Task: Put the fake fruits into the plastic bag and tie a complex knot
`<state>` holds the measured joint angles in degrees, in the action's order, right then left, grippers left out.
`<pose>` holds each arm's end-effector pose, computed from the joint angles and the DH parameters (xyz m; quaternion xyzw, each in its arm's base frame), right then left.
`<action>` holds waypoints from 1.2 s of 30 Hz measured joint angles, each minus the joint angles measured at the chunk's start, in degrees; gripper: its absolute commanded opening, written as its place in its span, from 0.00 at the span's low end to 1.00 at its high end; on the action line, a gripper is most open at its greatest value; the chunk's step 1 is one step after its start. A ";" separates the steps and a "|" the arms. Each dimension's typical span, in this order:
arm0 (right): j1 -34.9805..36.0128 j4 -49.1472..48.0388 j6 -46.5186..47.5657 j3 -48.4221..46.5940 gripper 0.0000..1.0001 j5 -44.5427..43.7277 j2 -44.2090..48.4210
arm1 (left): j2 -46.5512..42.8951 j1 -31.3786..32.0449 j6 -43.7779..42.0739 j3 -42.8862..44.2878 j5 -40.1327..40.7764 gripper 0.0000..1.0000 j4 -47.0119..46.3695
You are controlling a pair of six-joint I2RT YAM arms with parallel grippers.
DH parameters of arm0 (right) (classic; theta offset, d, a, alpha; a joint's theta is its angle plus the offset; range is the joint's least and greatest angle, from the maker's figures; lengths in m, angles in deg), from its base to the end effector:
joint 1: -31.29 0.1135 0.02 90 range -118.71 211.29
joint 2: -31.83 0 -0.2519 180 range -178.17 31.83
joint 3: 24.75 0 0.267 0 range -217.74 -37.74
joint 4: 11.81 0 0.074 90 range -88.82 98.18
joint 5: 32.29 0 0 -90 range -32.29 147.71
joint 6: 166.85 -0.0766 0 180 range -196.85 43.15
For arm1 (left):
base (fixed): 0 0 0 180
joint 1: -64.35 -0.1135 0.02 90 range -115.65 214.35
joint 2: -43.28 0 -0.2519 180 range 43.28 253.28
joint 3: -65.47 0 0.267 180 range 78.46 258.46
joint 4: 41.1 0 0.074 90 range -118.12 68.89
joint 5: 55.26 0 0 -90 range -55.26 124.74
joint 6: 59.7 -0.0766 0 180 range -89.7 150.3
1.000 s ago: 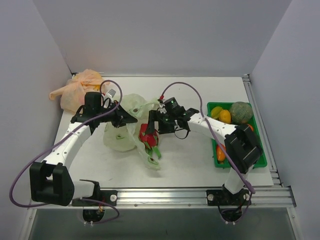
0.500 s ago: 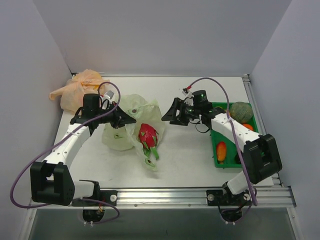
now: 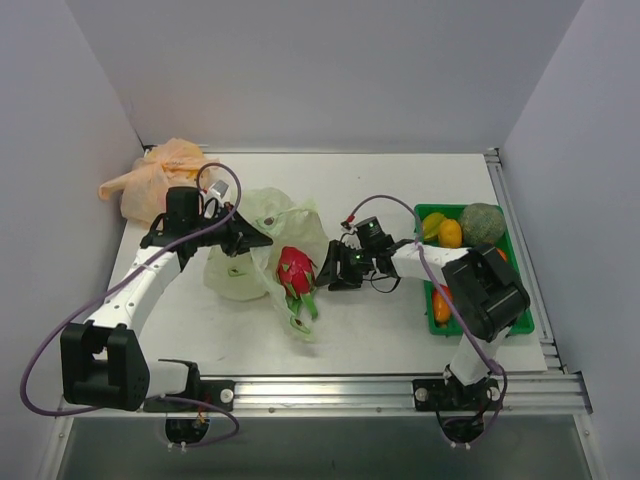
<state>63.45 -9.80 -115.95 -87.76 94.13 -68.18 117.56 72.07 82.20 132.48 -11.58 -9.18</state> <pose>0.2995 0.2421 0.1155 -0.0824 0.8640 0.4675 0.1680 0.3047 -0.0972 0.2420 -0.1560 0.8330 -0.5043 0.1656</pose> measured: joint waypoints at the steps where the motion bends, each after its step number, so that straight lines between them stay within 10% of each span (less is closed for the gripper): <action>1: 0.15 -1.49 -0.48 0.00 0.48 -0.09 -1.05 | 0.00 0.00 0.00 0.00 -0.02 0.00 0.00; 4: 0.55 -5.33 -2.25 -0.02 0.34 -0.15 -3.69 | 0.00 -0.02 -0.02 0.00 -0.09 0.00 -0.04; 6: 0.55 -8.37 -3.45 -0.02 0.00 0.15 -4.74 | 0.00 -0.07 -0.02 0.00 -0.17 0.00 -0.11; 26: -2.34 -29.90 -24.35 0.85 0.00 19.06 11.61 | -0.13 -3.63 -6.03 8.13 2.95 0.00 4.46; 36: -7.78 -2.93 -4.44 1.40 0.00 20.94 15.50 | -0.35 -4.09 -12.57 12.26 11.08 0.01 11.17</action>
<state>55.67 -12.73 -120.38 -86.36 115.07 -52.68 117.21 67.99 69.63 144.74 -0.50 1.99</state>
